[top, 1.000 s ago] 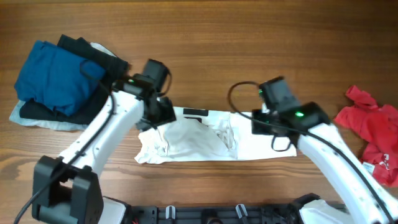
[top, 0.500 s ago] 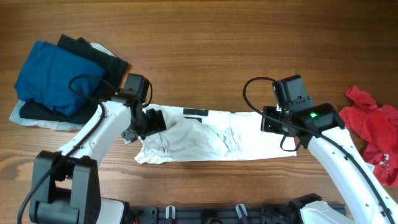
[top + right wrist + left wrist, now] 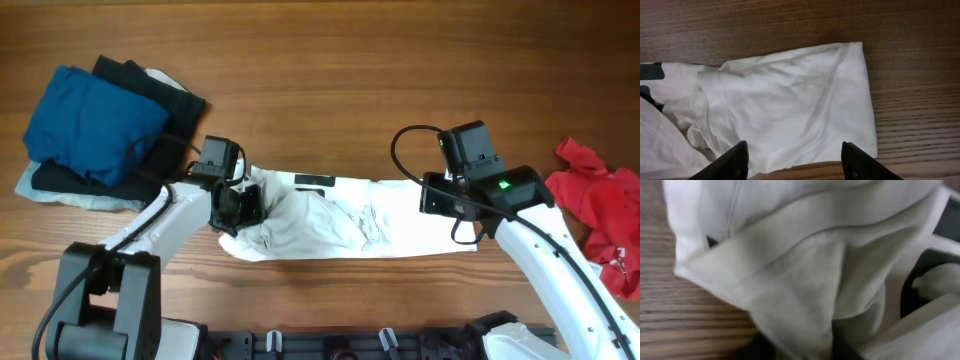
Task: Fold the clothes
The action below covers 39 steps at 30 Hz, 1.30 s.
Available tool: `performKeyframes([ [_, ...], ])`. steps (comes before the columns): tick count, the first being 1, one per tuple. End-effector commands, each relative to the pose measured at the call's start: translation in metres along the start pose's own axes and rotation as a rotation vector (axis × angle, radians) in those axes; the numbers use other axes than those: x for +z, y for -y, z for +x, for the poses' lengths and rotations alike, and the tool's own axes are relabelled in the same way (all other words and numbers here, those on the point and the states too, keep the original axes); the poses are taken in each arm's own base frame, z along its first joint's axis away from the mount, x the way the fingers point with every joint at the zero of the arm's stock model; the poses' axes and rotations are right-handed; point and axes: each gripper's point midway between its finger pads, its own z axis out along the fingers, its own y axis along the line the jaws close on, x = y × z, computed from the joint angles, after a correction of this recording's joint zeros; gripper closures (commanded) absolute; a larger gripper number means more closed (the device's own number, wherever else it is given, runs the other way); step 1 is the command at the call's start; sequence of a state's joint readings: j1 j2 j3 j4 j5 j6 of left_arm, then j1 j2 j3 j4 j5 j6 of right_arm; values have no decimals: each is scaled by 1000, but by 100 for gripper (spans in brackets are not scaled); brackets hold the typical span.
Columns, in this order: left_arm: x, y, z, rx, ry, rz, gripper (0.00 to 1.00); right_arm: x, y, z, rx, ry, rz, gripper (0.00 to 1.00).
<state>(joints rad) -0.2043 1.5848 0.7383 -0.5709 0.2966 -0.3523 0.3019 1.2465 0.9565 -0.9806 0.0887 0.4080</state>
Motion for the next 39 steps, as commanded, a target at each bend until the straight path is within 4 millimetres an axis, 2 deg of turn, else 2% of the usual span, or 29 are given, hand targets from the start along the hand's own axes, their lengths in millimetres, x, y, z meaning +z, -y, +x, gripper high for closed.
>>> performKeyframes([
  [1,4,1,11,-8,-50,31,91,3,4,0,15,-3,24,40],
  [3,-6,-5,3,-36,-33,0,94,3,4,-1,15,-2,24,40],
  [5,-26,-20,-10,-81,6,-72,96,3,4,-1,15,1,24,40],
  [9,-88,-53,-50,-187,135,-210,96,3,3,-5,17,18,23,40],
  [13,-136,-70,-88,-260,267,-245,95,3,2,-8,18,26,19,40],
  [15,-148,-76,-97,-276,304,-258,95,4,2,-7,18,23,20,40],
  [17,-152,-72,-100,-276,313,-241,96,4,2,-7,17,20,22,40],
  [18,-152,-66,-100,-267,305,-215,96,4,2,-6,17,18,22,40],
  [21,-142,-23,-91,-197,243,-72,96,5,2,-6,17,14,24,40],
  [25,-128,30,-60,-179,141,5,96,8,2,-5,21,2,26,40],
  [32,-101,121,-2,15,51,52,96,18,1,-1,38,-39,34,40],
  [35,-93,147,12,114,85,47,96,22,0,1,36,-59,31,40],
  [39,-78,158,24,137,117,-23,95,22,-2,3,36,-71,20,40],
])
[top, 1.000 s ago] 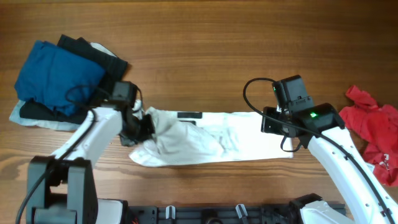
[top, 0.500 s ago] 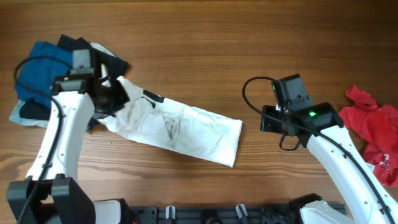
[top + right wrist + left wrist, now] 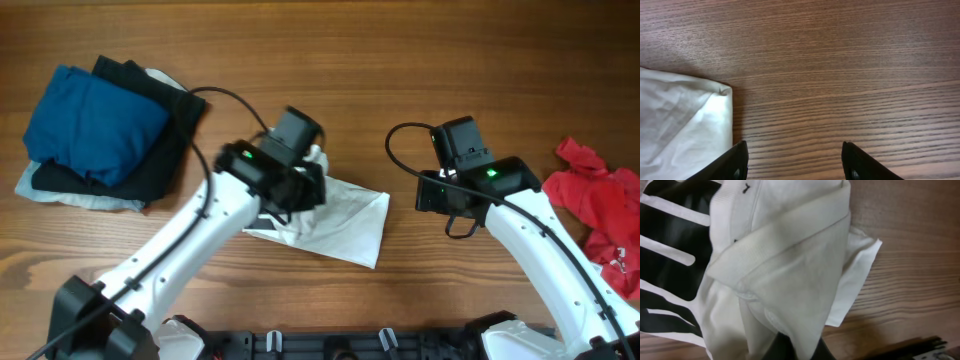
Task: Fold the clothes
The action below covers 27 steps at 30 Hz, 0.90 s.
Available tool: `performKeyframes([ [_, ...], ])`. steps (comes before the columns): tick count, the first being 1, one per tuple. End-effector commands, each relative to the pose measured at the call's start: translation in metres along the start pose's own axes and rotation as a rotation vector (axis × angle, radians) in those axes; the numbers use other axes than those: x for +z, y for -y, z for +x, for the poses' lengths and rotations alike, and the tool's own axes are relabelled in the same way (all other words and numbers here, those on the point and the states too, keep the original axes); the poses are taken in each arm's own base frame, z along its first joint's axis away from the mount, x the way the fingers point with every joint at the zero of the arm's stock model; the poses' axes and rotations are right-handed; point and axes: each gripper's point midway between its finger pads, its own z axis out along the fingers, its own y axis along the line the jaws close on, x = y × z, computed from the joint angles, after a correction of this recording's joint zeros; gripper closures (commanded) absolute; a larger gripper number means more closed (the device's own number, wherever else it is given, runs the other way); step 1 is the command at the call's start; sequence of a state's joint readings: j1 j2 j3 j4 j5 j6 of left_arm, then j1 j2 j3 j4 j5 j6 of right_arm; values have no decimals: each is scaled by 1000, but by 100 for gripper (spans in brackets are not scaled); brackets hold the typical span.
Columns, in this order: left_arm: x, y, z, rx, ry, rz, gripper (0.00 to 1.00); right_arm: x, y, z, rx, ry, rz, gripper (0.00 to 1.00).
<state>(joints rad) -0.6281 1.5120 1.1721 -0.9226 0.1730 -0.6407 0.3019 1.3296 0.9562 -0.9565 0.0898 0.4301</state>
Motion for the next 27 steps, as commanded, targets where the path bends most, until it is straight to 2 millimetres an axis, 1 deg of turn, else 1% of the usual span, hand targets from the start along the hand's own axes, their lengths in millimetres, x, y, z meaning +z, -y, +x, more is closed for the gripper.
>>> performKeyframes([
  [1,4,18,3,5,55,-30,95,3,-1,3,19,-21,-4,40],
  [3,13,29,8,15,47,-20,95,3,0,4,22,-26,-2,41],
  [7,18,45,11,29,61,14,95,3,0,5,44,-32,-2,41],
  [12,22,47,10,32,61,15,94,3,1,8,44,-43,3,41],
  [15,30,46,12,31,41,2,93,3,1,10,43,-52,3,42],
  [19,46,48,24,59,2,-23,92,5,0,10,64,-56,2,45],
  [22,53,54,31,82,-10,-24,93,7,0,11,108,-68,4,45],
  [25,54,65,36,113,-3,-1,93,11,-3,13,183,-88,-2,45],
  [27,55,72,37,126,8,18,93,13,-5,14,203,-100,-10,44],
])
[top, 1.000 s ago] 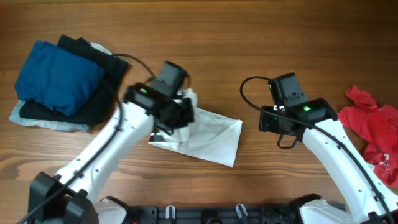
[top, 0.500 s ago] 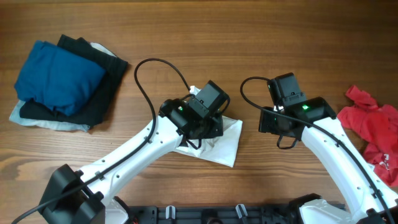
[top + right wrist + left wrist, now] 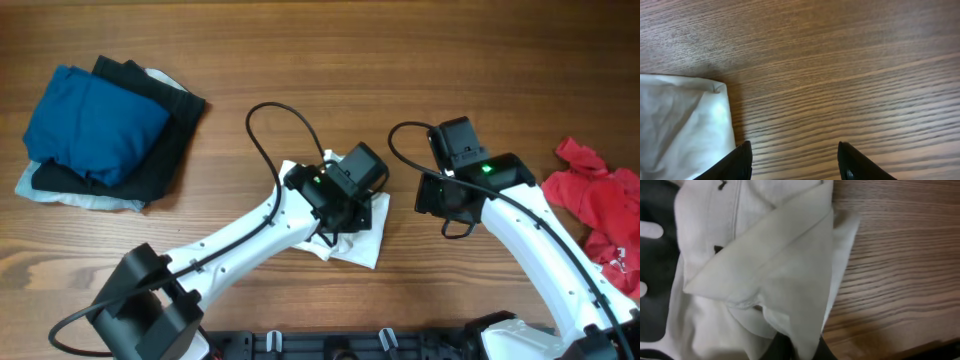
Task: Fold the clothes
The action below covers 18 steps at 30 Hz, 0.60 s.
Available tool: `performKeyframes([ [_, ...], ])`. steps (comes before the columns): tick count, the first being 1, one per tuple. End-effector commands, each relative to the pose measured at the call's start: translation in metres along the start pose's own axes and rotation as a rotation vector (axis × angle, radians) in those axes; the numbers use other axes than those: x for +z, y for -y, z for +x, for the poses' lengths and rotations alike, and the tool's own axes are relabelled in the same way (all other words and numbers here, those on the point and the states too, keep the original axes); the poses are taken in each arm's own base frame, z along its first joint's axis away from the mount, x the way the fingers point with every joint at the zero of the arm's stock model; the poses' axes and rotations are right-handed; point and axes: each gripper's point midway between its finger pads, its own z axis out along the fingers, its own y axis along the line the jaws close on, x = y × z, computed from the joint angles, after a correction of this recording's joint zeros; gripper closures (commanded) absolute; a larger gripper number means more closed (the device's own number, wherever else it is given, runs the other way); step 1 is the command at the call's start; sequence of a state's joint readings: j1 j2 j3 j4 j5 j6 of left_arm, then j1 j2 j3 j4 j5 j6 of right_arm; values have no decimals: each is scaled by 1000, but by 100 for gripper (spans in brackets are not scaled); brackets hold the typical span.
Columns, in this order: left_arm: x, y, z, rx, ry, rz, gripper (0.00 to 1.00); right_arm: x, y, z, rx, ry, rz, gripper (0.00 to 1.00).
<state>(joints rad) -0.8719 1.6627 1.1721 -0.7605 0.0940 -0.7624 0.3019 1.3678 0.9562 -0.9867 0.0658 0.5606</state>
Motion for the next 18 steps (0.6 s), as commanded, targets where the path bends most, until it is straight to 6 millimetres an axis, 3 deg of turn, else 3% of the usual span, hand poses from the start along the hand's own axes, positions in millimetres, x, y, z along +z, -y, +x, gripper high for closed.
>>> performKeyframes([
  [1,-1,19,-2,21,29,39,93,6,-8,4,77,-39,-33,44],
  [4,-1,22,-4,27,40,49,92,8,-12,4,77,-51,-51,34],
  [10,-1,25,-6,28,49,60,90,7,-16,3,80,-50,-71,33],
  [13,-1,26,-6,28,50,62,79,7,-18,1,81,-42,-81,33],
  [15,-1,28,-5,29,40,74,66,7,-18,1,81,-42,-81,33],
  [18,-4,29,-1,48,23,85,68,7,-18,1,81,-41,-81,33],
])
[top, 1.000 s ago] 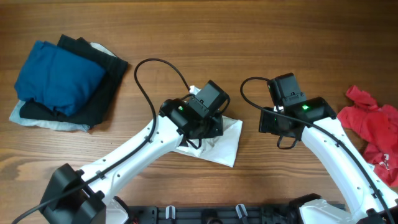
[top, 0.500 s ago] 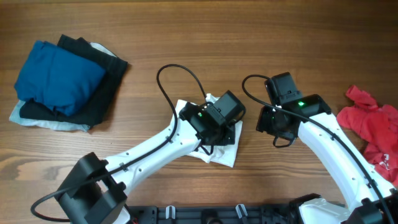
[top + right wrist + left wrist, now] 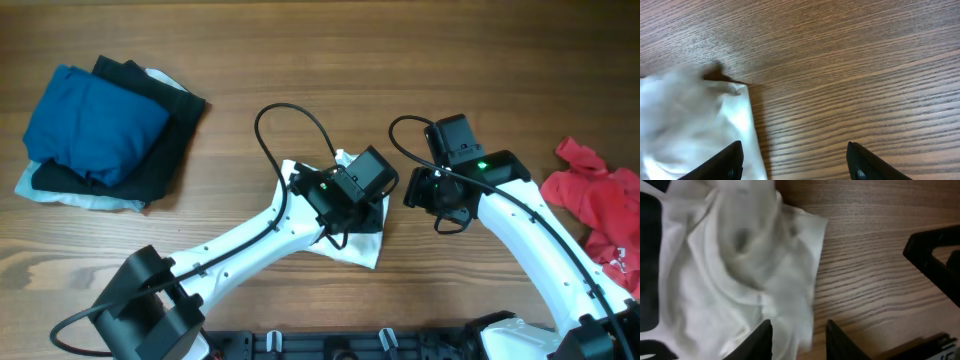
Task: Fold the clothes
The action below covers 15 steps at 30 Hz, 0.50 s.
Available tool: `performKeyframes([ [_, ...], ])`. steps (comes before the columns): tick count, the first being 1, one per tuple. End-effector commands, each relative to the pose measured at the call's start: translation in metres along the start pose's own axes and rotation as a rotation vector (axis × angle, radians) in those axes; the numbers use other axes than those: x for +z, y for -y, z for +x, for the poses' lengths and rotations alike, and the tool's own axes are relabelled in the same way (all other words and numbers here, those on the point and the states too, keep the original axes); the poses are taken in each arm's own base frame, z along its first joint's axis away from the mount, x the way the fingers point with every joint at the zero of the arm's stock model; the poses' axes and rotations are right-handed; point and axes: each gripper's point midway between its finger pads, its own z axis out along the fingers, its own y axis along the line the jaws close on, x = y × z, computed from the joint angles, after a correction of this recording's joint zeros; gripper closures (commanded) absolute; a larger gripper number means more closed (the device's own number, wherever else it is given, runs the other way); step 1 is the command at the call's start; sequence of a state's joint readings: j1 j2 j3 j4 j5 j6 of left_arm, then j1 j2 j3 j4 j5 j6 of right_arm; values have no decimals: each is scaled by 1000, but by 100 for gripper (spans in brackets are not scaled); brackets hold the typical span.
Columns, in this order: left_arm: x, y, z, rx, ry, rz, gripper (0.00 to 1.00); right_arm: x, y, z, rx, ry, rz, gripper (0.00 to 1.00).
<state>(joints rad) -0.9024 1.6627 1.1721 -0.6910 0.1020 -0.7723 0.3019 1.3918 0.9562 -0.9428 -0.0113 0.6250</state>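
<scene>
The white garment [image 3: 352, 250] lies bunched in a short folded bundle at the table's middle, black print showing at its left edge in the left wrist view. My left gripper [image 3: 362, 192] sits over the bundle's right end. It is open [image 3: 800, 342], its fingers astride the loose white cloth [image 3: 730, 265] and holding nothing. My right gripper [image 3: 424, 190] hovers just right of the bundle. It is open [image 3: 796, 162] over bare wood, with the garment's right corner [image 3: 695, 120] by its left finger.
A stack of folded clothes with a blue piece on top [image 3: 95, 120] sits at the far left. A crumpled red garment [image 3: 600, 205] lies at the right edge. Both arms' cables loop above the white bundle.
My left gripper was shut on a fold of the white garment and is now open, the cloth lying slack under it. My right gripper has shifted slightly toward the garment's right corner.
First the white garment lay stretched in a long strip, my left gripper shut on its left end and my right open above its right end. Then the left end was over the middle, the garment shorter. Later it reached the right edge, where it now lies released.
</scene>
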Motion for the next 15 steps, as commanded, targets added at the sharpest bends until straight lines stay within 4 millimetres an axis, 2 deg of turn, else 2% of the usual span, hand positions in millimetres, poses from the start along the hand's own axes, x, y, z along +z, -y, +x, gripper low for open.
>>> performKeyframes([
  [1,-7,7,-2,40,0,24,70,3,-1,1,16,-13,-7,33],
  [4,-30,-12,-22,40,87,-19,70,2,-4,1,3,-15,-21,33],
  [5,-41,-25,-32,16,128,-56,70,2,-8,1,-24,-19,-42,32],
  [9,-75,-77,-58,-104,219,-161,69,-6,-55,7,-248,-49,-304,34],
  [12,-79,-113,-71,-205,217,-212,66,-12,-74,11,-293,-59,-407,36],
  [15,-63,-136,-69,-262,166,-251,66,-13,-85,16,-337,-54,-420,36],
])
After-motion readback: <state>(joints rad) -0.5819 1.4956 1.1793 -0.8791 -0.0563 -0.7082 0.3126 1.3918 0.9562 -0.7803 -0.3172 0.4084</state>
